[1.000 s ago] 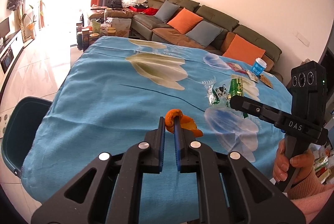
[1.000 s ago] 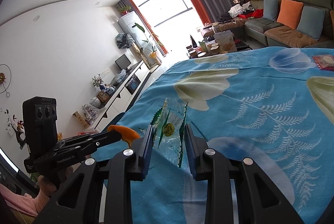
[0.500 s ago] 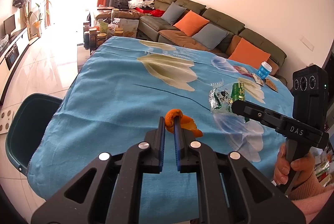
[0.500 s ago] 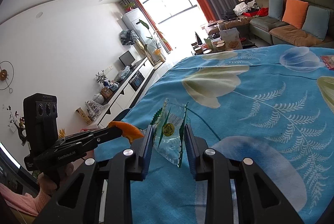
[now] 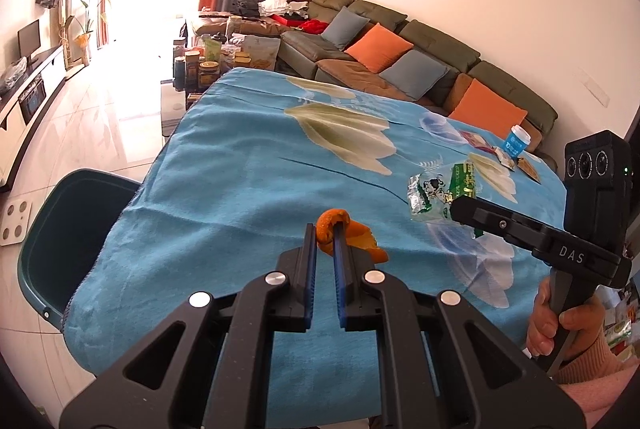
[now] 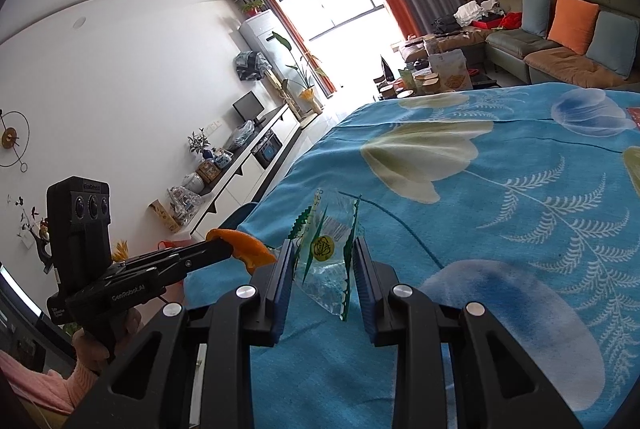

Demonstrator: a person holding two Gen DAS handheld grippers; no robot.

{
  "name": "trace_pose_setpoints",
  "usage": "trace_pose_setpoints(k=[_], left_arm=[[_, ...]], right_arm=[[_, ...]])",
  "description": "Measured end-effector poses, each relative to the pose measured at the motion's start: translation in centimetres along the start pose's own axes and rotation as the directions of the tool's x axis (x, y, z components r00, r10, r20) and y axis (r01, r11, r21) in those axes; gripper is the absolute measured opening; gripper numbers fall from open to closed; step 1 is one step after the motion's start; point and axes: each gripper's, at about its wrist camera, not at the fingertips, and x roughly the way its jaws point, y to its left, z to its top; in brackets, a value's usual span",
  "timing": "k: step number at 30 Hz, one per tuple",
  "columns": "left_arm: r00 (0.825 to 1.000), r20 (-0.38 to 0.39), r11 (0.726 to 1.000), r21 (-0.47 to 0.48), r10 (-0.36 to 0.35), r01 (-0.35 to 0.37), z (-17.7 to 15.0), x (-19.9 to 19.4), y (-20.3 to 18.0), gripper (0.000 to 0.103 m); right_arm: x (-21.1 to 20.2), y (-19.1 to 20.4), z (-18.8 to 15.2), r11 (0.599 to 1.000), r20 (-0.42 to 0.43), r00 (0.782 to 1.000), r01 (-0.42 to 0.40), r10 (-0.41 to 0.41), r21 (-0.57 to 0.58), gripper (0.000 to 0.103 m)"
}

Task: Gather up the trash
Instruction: 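Lift the orange peel with the left gripper while the right gripper lifts the clear wrapper, then carry the orange peel with the left gripper toward the bin while the right gripper carries the wrapper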

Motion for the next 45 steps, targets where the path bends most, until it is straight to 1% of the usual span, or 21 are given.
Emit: trace_pose_setpoints(k=[29,45], left_arm=[[0.999,0.024,0.997,-0.06,0.048,-0.047,-0.4,-1.4,2.8,0.009],[0.995,0.043,0.992,-0.099,0.085,-0.081,-0.5,-2.5,4.8,0.009]], right_arm=[[1.9,2.4,0.3,0.998,-0.04,0.998,-0.045,0.043,-0.048,0.028],[4.3,4.4,0.7,0.992,-0.076,0.994,-0.09,0.084,-0.09,0.028]])
